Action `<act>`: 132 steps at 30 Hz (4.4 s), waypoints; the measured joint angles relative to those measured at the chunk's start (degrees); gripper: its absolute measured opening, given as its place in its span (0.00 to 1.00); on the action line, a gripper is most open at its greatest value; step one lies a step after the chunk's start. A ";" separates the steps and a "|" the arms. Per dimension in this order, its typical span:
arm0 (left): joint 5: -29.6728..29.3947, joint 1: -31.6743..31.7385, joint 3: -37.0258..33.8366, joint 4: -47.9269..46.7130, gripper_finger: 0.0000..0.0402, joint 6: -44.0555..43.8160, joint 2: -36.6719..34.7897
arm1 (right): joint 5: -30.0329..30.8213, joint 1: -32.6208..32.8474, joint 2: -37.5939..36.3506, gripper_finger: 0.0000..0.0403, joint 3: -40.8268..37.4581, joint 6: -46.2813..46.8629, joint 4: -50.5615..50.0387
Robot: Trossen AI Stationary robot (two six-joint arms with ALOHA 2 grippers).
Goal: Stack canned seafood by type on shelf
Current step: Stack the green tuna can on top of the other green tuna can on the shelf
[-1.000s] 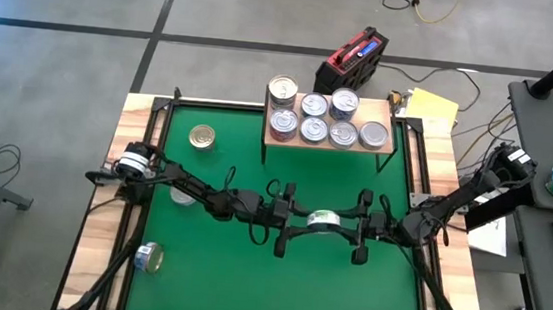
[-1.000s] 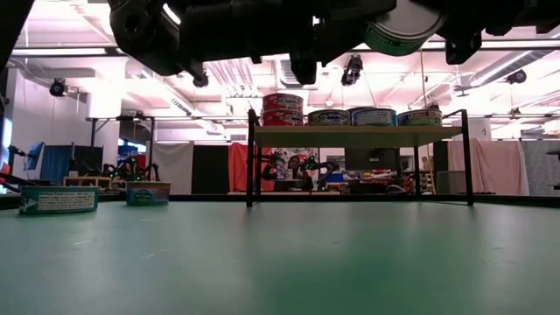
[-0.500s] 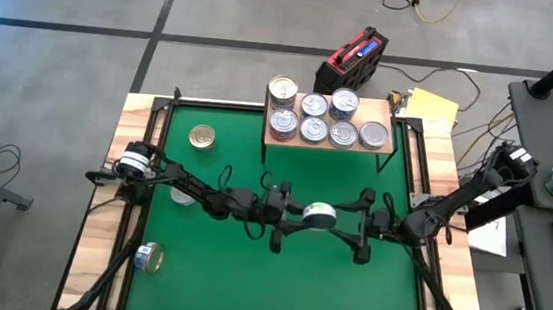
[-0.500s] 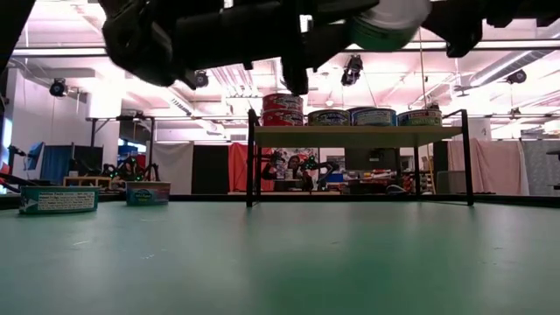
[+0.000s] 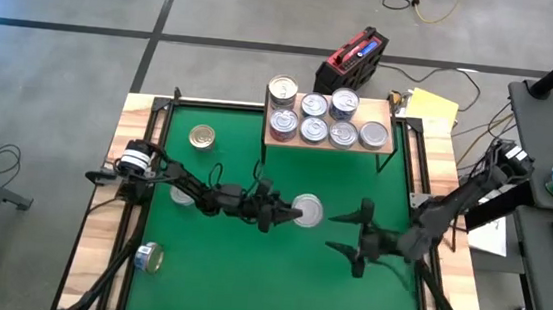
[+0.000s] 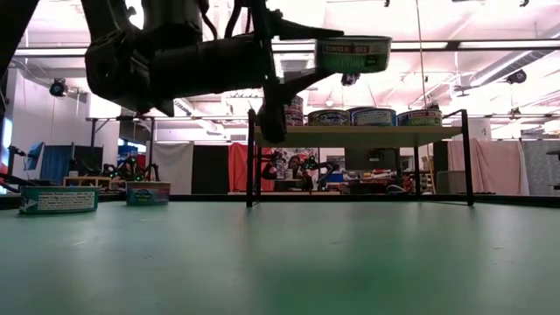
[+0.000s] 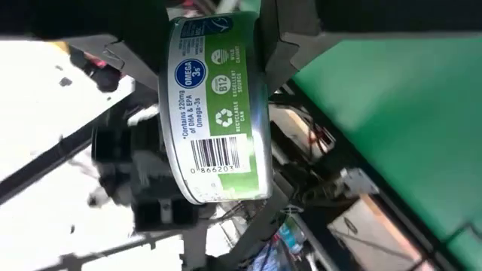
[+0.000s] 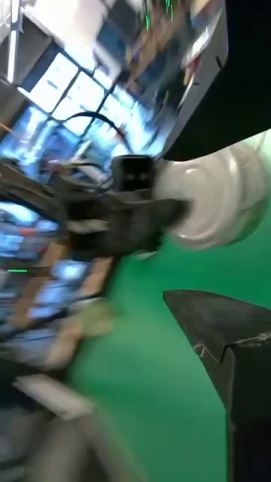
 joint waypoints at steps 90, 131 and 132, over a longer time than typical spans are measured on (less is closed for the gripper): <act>6.25 -1.53 3.75 7.10 0.62 5.12 -0.28 | 37.06 0.19 11.58 0.33 31.33 4.18 -67.90; -14.47 -3.67 -18.13 -17.95 0.57 36.93 -34.23 | 13.03 -24.73 -8.42 0.33 28.81 25.36 -89.93; -14.47 -3.67 -17.96 -18.10 0.57 37.42 -34.23 | 13.05 -24.73 -7.63 0.33 28.81 25.30 -90.71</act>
